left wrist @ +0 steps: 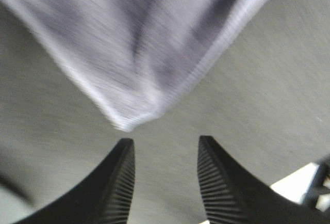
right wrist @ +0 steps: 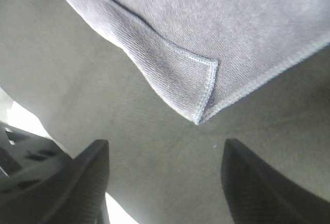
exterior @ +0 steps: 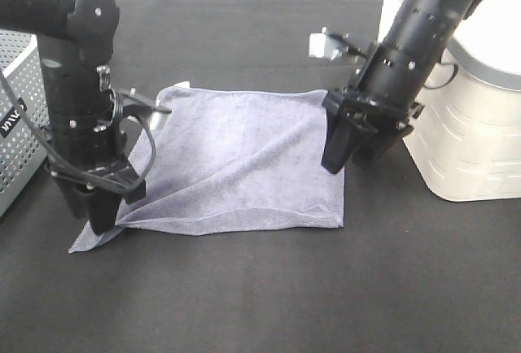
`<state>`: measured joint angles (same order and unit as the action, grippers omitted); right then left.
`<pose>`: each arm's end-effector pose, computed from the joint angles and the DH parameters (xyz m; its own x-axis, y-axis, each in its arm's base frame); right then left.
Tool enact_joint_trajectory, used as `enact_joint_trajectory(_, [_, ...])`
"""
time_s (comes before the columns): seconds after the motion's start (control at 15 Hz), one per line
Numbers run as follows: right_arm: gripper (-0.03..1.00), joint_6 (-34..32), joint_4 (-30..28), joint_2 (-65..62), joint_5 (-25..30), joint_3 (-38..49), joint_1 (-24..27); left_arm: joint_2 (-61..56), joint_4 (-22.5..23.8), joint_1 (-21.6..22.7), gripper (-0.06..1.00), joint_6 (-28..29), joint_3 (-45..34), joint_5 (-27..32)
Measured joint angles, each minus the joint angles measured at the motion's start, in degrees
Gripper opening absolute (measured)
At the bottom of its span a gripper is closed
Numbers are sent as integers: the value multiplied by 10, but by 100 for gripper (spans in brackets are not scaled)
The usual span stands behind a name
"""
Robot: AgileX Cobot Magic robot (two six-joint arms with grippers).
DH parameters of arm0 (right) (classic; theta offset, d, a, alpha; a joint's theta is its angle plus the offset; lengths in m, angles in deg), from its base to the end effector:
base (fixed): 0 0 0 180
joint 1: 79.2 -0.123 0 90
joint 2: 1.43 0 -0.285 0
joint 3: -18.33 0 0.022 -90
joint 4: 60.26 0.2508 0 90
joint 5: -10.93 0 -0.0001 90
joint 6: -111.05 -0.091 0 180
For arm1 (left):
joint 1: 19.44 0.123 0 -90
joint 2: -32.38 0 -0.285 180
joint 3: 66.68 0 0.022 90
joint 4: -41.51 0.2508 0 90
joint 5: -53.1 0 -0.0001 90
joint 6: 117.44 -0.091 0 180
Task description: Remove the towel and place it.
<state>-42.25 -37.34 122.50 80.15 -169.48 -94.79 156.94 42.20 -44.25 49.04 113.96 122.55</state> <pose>0.3651 0.1363 0.1842 -0.8423 -0.5365 -0.0515 -0.5159 0.7748 0.3655 0.3280 -0.1505 0.1475 -0.7574 0.6122 0.2272 0.6199 0.7834 -0.0443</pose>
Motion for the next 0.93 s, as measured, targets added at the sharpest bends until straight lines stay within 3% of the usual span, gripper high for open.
enact_joint_trajectory(0.2, [62, -14, 0, -7, 0, 0, 0, 0, -3, 0, 40, 6, -5, 0])
enact_joint_trajectory(0.4, [62, -70, -11, -8, 0, 0, 0, -19, 3, 0, 40, 74, -6, 1])
enact_joint_trajectory(0.6, [62, -92, -26, -18, -1, 19, -8, -42, 7, 0, 40, 97, -6, 1])
enact_joint_trajectory(0.93, [62, -130, -72, -90, -5, 95, -108, -78, 25, 0, 40, 102, -6, 1])
